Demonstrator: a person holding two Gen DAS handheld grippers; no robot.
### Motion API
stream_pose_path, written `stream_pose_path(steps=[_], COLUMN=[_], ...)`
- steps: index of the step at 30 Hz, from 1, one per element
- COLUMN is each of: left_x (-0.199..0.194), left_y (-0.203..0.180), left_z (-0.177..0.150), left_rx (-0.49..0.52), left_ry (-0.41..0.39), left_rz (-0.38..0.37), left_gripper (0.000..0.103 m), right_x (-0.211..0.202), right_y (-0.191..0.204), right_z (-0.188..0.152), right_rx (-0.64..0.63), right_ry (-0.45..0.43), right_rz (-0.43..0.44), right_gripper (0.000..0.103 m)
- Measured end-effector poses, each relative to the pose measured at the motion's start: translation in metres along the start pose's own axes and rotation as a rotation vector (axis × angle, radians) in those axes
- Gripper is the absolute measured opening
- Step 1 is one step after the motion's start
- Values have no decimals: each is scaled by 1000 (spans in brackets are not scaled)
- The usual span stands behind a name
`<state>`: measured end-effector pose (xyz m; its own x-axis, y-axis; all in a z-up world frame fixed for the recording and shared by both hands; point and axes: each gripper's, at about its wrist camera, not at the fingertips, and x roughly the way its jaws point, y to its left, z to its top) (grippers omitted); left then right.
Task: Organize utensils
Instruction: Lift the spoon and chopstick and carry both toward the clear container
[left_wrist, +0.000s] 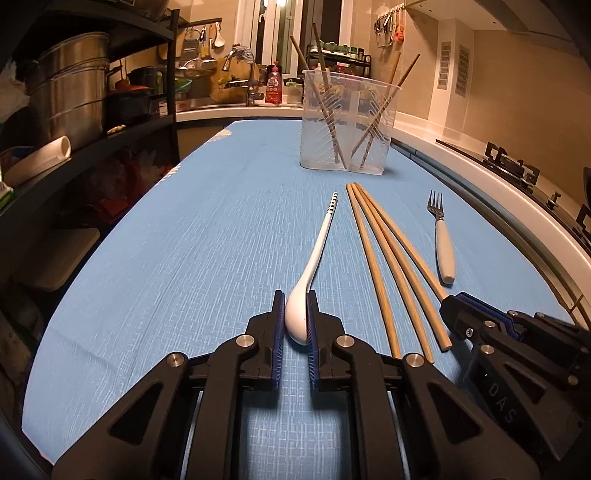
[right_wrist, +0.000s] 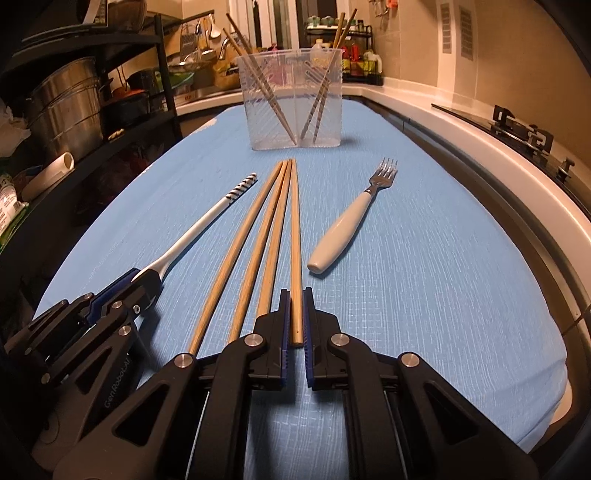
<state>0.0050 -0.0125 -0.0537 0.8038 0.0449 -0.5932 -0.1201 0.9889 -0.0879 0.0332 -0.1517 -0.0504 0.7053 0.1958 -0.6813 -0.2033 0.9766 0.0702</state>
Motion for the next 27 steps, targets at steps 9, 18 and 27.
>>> stream_pose_path(steps=[9, 18, 27], left_x=[3, 1, -20], left_y=[7, 2, 3], left_z=[1, 1, 13], left_rx=[-39, -11, 12], left_ry=[0, -12, -74], left_rz=[-24, -2, 42], left_gripper=[12, 11, 11], right_x=[-1, -5, -31], right_y=[1, 1, 9], right_z=[-6, -5, 2], right_rx=[5, 4, -84], right_ry=[-76, -78, -124], right_rz=[-24, -32, -57], right_gripper=[7, 6, 6])
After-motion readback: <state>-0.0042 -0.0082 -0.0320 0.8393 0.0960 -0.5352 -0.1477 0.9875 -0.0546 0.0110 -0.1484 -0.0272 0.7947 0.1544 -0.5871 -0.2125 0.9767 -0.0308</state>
